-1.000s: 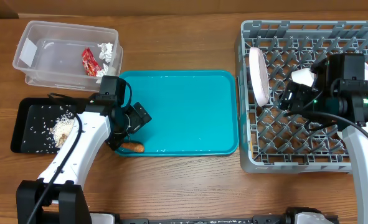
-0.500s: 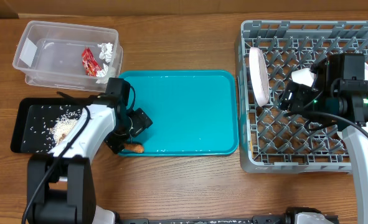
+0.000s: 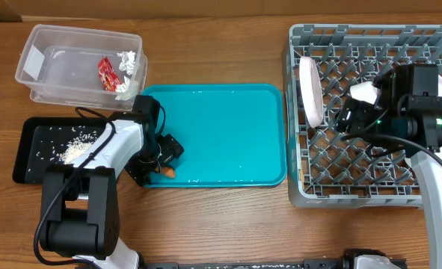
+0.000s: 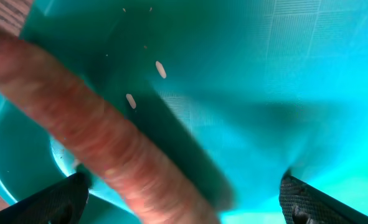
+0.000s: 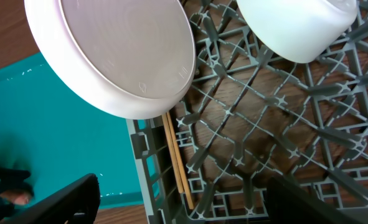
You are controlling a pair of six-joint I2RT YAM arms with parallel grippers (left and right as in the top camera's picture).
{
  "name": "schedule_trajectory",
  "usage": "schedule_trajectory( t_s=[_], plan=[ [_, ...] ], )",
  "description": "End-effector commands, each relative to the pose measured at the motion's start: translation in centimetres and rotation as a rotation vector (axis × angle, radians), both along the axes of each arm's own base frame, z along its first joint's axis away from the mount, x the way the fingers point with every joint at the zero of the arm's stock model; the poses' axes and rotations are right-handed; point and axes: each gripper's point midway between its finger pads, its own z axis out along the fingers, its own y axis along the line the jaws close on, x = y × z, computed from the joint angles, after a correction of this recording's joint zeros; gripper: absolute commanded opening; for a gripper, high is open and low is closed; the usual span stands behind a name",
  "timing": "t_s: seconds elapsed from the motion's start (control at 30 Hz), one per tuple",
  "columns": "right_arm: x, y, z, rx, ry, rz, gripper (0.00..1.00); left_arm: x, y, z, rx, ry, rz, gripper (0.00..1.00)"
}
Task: Sort waste into correct bins and load items into the dishwasher
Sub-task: 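Grasp the carrot with the left gripper, then carry the carrot onto the black tray and release it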
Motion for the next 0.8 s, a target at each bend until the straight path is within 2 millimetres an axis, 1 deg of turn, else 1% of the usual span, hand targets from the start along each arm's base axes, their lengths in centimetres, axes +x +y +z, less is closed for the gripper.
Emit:
schedule_trajectory(
  t_s=[0.0,0.13,0.2,0.23,0.3,0.37,0.4,0.47,0.53,0.57,0.67,0.7,0.77],
  plan=[
    [-0.2,0.0,0.7,0.003,-0.028,0.002,0.87,-1.3,-0.7,-1.3,-0.034,0.052,-0.009,1.0],
    [-0.2,0.0,0.7,0.003,-0.028,0.002,0.87,-0.8,-0.7,-1.3,-0.032,0.032,-0.01,0.99],
    [-0.2,0.0,0.7,0.003,-0.028,0.002,0.87,-0.5,-0.7,-1.4,-0.034,0.021,-0.01,0.91],
    [-0.2,0.0,0.7,0.003,-0.028,0.002,0.87,-0.4,-0.8,-1.4,-0.034,0.016,-0.01,0.81],
    [-0.2,0.0,0.7,0.003,-0.028,0.002,0.87,-0.3,-0.8,-1.4,-0.035,0.013,-0.01,0.68],
    [-0.2,0.0,0.7,0.003,-0.028,0.002,0.87,-0.3,-0.8,-1.4,-0.034,0.013,-0.01,0.49],
    [-0.2,0.0,0.7,0.003,-0.028,0.002,0.87,-0.3,-0.8,-1.4,-0.034,0.013,-0.01,0.42],
    [-0.2,0.0,0.7,0.003,-0.028,0.002,0.87,-0.3,-0.7,-1.4,-0.032,0.011,-0.011,0.35],
    [-0.2,0.0,0.7,0.003,-0.028,0.002,0.87,-0.1,-0.7,-1.4,-0.032,0.004,-0.013,0.25],
    [-0.2,0.0,0.7,0.003,-0.028,0.002,0.87,0.2,-0.7,-1.4,-0.034,-0.009,-0.022,0.15],
    [-0.2,0.0,0.7,0.003,-0.028,0.002,0.87,0.9,-0.8,-1.4,-0.039,-0.039,-0.05,0.1],
    [-0.2,0.0,0.7,0.002,-0.028,0.002,0.87,1.2,-0.8,-1.2,-0.04,-0.049,-0.064,0.06],
    [-0.2,0.0,0.7,0.002,-0.028,0.002,0.87,1.8,-0.6,-0.7,-0.045,-0.066,-0.087,0.04]
  ],
)
